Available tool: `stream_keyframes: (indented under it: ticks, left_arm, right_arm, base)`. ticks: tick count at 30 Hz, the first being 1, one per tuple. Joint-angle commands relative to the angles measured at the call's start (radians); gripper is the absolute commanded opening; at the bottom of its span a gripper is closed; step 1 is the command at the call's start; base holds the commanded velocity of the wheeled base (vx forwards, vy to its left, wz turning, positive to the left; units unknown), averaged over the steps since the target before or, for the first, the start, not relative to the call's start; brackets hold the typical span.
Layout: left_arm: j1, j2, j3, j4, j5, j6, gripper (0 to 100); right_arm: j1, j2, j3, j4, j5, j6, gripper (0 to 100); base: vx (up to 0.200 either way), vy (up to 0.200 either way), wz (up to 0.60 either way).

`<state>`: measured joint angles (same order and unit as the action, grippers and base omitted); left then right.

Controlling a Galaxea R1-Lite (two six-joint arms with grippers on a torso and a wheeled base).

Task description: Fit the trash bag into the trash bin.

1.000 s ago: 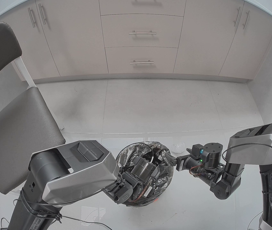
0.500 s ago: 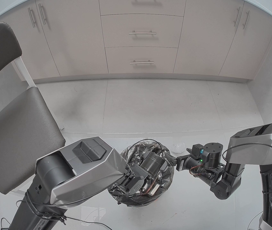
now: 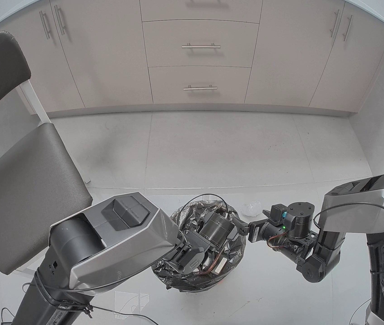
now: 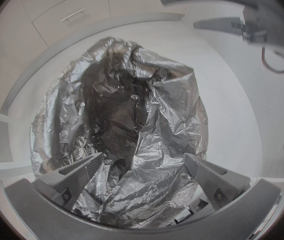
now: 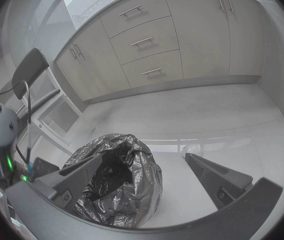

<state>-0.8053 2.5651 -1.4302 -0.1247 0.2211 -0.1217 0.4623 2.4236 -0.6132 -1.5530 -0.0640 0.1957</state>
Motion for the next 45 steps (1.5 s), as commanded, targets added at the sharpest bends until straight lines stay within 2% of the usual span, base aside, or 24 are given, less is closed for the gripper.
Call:
stream_keyframes:
  ticks: [1, 7, 14, 18, 20, 21, 23, 26, 27, 30, 35, 40, 45]
  left_arm:
    - [0.006, -0.085, 0.043, -0.003, 0.0, -0.019, 100]
    - [-0.015, -0.183, 0.125, -0.007, -0.002, -0.082, 100]
    - [-0.023, -0.289, 0.215, -0.041, -0.005, -0.108, 100]
    - [-0.023, -0.387, 0.289, -0.062, -0.057, -0.165, 100]
    - [-0.017, -0.487, 0.384, -0.098, -0.111, -0.23, 100]
    - [0.0, -0.556, 0.458, -0.141, -0.129, -0.265, 100]
    - [0.043, -0.629, 0.55, -0.219, -0.134, -0.277, 100]
    - [0.081, -0.678, 0.611, -0.294, -0.137, -0.28, 100]
    - [0.147, -0.737, 0.679, -0.394, -0.152, -0.282, 100]
    - [0.222, -0.799, 0.737, -0.486, -0.178, -0.279, 100]
    - [0.275, -0.823, 0.752, -0.515, -0.195, -0.268, 100]
    - [0.345, -0.836, 0.741, -0.518, -0.204, -0.237, 100]
    - [0.416, -0.856, 0.732, -0.52, -0.275, -0.239, 100]
  right_arm:
    - [0.004, 0.008, 0.006, -0.018, 0.0, -0.002, 100]
    - [0.006, 0.022, 0.0, -0.018, 0.0, -0.004, 100]
    - [0.013, 0.064, 0.0, -0.018, 0.0, -0.007, 100]
    - [0.018, 0.089, -0.008, -0.012, 0.0, -0.012, 100]
    - [0.015, 0.103, -0.039, 0.024, 0.0, -0.012, 100]
    - [0.01, 0.111, -0.065, 0.054, 0.0, -0.01, 100]
    - [0.01, 0.123, -0.099, 0.088, -0.002, -0.009, 100]
    - [0.013, 0.134, -0.122, 0.113, -0.003, -0.009, 100]
    - [0.022, 0.15, -0.138, 0.145, -0.01, -0.009, 100]
    - [0.035, 0.175, -0.157, 0.159, -0.019, -0.013, 100]
    - [0.035, 0.178, -0.16, 0.185, -0.022, -0.016, 100]
    - [0.035, 0.176, -0.169, 0.223, -0.053, -0.021, 100]
    - [0.036, 0.175, -0.168, 0.226, -0.066, -0.022, 100]
  base:
    - [0.0, 0.0, 0.0]
    - [0.0, 0.0, 0.0]
    - [0.0, 0.0, 0.0]
    - [0.0, 0.0, 0.0]
    - [0.0, 0.0, 0.0]
    - [0.0, 0.0, 0.0]
    - [0.0, 0.0, 0.0]
    - [0.0, 0.0, 0.0]
    - [0.0, 0.0, 0.0]
    - [0.0, 0.0, 0.0]
    - [0.0, 0.0, 0.0]
    - [0.0, 0.0, 0.0]
    - [0.0, 0.0, 0.0]
